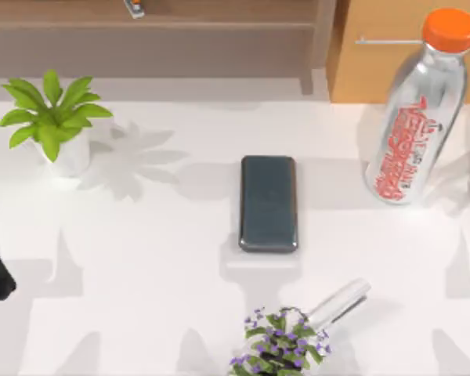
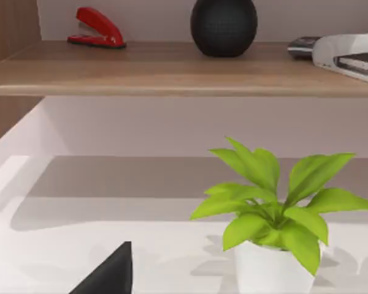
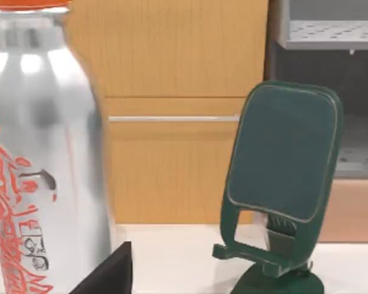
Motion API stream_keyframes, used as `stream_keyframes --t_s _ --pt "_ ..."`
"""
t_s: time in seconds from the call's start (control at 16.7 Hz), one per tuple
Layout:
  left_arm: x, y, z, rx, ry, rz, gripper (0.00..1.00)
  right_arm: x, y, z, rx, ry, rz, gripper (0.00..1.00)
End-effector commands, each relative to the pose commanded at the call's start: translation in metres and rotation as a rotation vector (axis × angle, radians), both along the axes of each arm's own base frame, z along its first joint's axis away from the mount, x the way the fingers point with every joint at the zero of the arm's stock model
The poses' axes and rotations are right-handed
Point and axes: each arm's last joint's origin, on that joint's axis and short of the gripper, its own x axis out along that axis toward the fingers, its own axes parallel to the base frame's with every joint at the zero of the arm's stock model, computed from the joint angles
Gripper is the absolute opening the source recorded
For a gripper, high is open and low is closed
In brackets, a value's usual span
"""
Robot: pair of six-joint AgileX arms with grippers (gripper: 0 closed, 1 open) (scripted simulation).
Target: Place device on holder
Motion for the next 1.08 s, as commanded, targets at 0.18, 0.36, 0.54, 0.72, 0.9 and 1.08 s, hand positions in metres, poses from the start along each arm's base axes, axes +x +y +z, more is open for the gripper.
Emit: stream_keyframes --t_s 0.18,0.36,0.54,0.72,0.9,1.08 --pt "0.000 0.000 0.000 0.000 0.000 0.000 1.00 0.000 0.000 0.002 0.004 0.006 0.005 1.00" --pt "0.000 0.000 0.000 0.000 0.000 0.000 1.00 0.001 0.005 0.021 0.036 0.057 0.051 1.00" --pt "0.000 0.000 0.000 0.000 0.000 0.000 1.00 0.007 0.014 0.059 0.091 0.159 0.132 1.00" --pt "0.000 0.000 0.000 0.000 0.000 0.000 1.00 0.029 0.030 0.109 0.152 0.310 0.220 1.00" --pt "0.000 0.000 0.000 0.000 0.000 0.000 1.00 0.070 0.058 0.153 0.201 0.511 0.285 1.00" --pt "0.000 0.000 0.000 0.000 0.000 0.000 1.00 0.127 0.101 0.179 0.227 0.731 0.314 1.00"
